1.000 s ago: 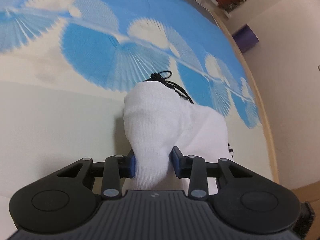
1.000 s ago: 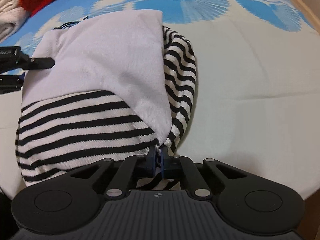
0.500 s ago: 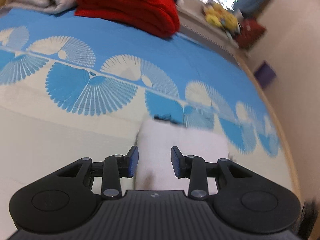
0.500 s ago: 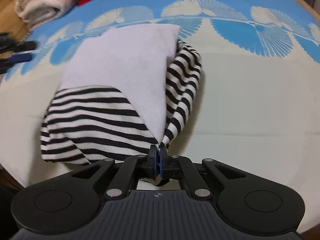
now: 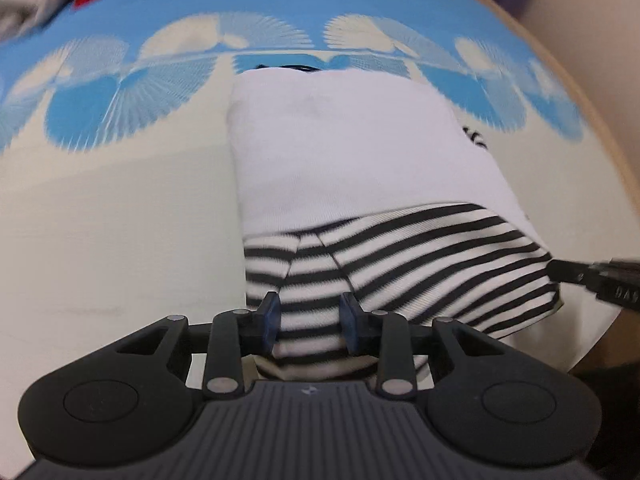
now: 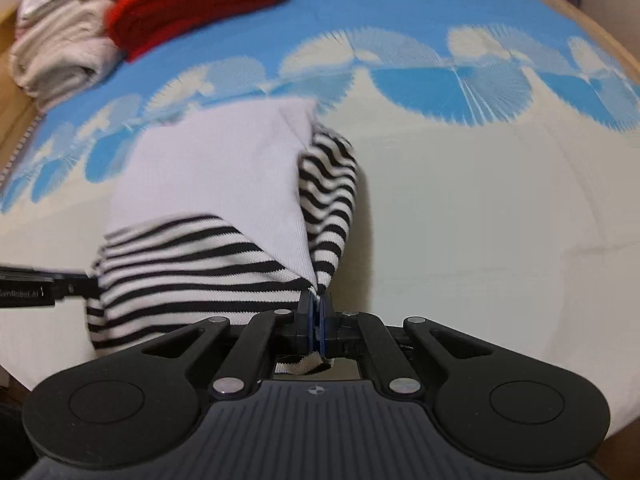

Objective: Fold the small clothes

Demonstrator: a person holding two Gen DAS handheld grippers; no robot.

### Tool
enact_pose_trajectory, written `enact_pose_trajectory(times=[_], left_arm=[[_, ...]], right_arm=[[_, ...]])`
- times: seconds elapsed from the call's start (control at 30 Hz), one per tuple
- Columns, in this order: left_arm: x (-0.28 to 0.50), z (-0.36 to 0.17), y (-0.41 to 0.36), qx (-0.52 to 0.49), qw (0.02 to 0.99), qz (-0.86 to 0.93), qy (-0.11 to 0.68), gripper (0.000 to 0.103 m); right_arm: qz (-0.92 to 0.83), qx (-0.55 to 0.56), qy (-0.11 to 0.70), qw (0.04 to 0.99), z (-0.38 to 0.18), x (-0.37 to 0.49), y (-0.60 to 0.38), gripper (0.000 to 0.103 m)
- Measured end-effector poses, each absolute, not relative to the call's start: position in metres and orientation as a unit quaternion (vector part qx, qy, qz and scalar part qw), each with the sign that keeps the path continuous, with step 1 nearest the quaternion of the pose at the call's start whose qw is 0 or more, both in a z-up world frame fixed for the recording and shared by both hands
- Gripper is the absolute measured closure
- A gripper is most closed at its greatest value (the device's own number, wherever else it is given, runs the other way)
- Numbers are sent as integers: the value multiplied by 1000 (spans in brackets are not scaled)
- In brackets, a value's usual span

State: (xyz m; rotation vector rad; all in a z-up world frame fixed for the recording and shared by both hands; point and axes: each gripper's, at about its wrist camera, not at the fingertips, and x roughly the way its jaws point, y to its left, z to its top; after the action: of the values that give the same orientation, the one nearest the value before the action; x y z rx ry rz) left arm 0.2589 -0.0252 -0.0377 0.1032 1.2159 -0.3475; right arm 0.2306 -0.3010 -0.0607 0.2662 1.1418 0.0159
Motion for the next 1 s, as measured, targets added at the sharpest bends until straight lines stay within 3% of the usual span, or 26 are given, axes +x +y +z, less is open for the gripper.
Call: enact_pose_trajectory(times=[0.13,0.23,0.4,0.5,0.57,0.63,0.77,1.0], left_arm=[[248,-71,-42,173,769,-154,595,66],[244,-69,-41,183,769,-155,592,67],[253,-40,-12,88,795,-157,579,64],[257,-26,2,55,815,-132,562,59],[263,-25,9,53,820,-111,559,59],[265,-22,12,47,823,-100,556,59],[283,-15,8,21,829,-96,551,59],[295,-14,-10,-1,830,-117,546,59]], right_arm=[[16,87,596,798,-87,233,-288,103],[-9,88,603,793,-89,236,-290,103],[-19,208,432,877,-30,251,-321,102],[9,239,415,878,-28,274,-327,88],[10,262,418,870,-38,293,-329,70],[10,287,421,861,-50,310,-332,65],[11,312,439,843,-80,353,-320,60],[-18,344,460,818,-126,393,-315,63]])
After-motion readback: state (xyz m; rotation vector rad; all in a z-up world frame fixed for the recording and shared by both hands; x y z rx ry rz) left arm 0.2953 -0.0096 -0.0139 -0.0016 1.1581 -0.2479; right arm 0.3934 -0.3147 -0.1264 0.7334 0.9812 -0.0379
